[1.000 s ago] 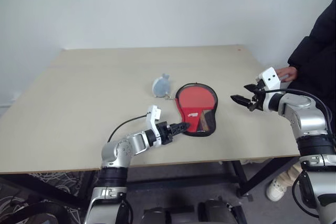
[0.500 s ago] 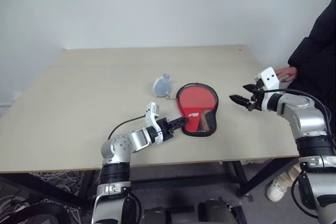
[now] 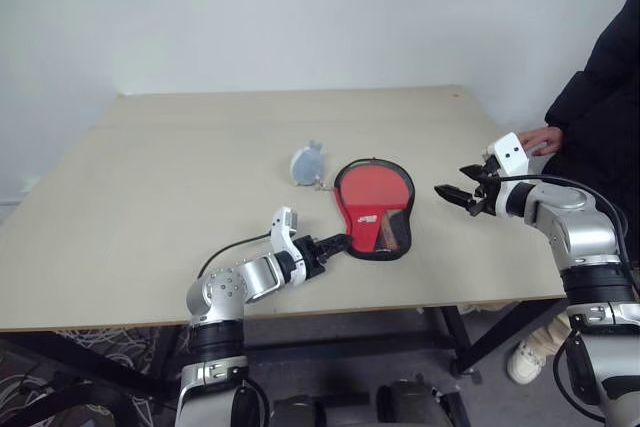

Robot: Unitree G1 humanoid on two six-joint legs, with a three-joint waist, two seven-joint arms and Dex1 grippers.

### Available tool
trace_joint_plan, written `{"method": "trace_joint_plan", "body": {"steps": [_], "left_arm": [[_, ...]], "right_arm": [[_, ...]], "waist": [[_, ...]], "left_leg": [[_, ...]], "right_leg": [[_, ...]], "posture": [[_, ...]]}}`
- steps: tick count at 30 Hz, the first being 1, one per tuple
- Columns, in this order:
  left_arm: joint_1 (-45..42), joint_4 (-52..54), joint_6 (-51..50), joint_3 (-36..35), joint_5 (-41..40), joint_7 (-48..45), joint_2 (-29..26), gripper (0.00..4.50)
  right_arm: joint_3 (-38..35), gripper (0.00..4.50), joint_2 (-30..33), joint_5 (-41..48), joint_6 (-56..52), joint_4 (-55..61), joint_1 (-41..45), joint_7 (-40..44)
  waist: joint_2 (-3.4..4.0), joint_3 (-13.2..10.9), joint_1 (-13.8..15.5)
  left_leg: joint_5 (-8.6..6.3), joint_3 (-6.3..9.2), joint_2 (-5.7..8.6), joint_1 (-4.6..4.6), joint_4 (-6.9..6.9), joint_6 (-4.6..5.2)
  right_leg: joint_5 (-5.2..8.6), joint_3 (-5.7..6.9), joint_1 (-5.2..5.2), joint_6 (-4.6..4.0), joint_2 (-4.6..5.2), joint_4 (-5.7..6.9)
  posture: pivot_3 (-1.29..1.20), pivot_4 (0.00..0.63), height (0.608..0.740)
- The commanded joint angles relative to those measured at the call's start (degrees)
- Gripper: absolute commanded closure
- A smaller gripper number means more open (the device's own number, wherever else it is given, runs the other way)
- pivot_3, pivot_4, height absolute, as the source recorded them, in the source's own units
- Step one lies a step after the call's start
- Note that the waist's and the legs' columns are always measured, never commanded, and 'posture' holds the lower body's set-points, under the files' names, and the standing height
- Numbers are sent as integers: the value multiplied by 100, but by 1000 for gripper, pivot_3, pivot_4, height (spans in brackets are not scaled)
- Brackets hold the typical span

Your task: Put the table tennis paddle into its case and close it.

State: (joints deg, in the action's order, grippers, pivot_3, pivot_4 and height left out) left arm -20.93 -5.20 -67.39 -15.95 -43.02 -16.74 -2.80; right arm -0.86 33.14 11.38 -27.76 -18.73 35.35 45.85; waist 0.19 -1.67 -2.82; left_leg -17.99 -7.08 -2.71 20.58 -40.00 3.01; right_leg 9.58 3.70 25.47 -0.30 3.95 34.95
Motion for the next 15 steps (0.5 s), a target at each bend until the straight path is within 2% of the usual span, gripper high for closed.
{"method": "trace_joint_plan", "body": {"steps": [1, 15], "left_arm": [[-94, -192, 92, 77, -45, -92, 109, 1290], [-975, -1748, 444, -271, -204, -520, 312, 1290]], "right_arm": [[-147, 486, -9, 124, -2, 270, 81, -33], [-94, 486, -144, 157, -128, 474, -27, -69]], "waist": [[0, 0, 1], [-1, -1, 33]], "left_leg": [[0, -1, 0, 0, 0, 0], [3, 21, 36, 8, -5, 55]], "right_leg": [[0, 0, 0, 0, 0, 0], [-9, -36, -11, 14, -1, -4]], "posture": [[0, 0, 740], [0, 0, 740]]}}
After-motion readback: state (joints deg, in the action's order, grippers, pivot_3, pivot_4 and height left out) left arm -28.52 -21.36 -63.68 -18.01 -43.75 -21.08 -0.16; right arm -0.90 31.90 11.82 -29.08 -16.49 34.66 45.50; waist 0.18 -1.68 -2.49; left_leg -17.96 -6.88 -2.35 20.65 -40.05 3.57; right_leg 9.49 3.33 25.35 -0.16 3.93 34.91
